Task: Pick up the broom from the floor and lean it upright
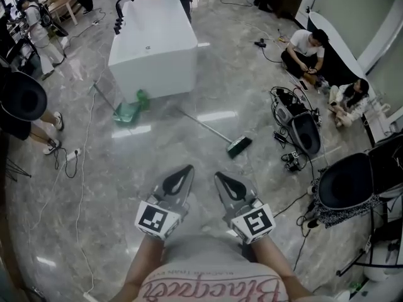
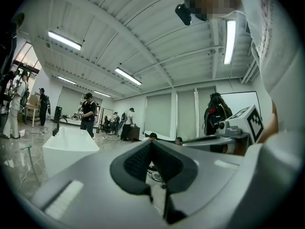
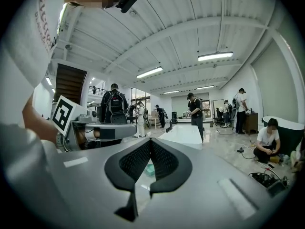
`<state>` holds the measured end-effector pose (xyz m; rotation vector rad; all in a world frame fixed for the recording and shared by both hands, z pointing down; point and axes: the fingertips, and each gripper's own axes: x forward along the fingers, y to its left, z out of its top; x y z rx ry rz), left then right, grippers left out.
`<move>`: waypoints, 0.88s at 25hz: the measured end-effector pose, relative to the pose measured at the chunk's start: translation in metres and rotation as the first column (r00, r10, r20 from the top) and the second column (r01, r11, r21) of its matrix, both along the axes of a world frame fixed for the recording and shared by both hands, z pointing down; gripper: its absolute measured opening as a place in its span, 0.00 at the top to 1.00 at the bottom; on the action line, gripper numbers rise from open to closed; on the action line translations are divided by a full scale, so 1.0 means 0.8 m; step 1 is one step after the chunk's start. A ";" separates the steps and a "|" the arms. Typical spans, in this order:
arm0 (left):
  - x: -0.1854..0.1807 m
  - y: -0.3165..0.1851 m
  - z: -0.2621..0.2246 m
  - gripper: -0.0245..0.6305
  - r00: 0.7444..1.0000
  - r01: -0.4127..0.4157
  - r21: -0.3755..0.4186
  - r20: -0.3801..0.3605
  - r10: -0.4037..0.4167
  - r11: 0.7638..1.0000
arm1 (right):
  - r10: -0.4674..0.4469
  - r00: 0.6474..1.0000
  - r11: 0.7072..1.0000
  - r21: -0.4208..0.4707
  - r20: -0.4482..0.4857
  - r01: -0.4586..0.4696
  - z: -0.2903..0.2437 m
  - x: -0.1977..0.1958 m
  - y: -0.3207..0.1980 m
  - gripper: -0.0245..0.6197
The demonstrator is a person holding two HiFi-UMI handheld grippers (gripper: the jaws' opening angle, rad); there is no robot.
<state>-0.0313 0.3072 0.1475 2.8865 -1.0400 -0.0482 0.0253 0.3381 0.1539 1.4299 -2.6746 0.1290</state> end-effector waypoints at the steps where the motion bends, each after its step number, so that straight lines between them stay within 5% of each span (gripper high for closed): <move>1: -0.001 -0.018 0.001 0.96 1.000 0.004 0.001 -0.006 -0.004 1.000 | 0.002 1.000 1.000 -0.006 0.000 -0.002 0.003 0.002 -0.015 0.96; 14: 0.005 -0.240 -0.006 0.96 0.990 -0.140 0.002 0.035 0.140 0.990 | 0.064 0.998 0.996 -0.055 -0.001 -0.064 0.017 -0.002 -0.245 0.96; 22: 0.015 -0.335 0.023 0.96 0.992 -0.128 -0.082 0.010 0.129 0.988 | 0.091 0.996 0.988 -0.124 0.019 -0.088 0.042 0.018 -0.330 0.96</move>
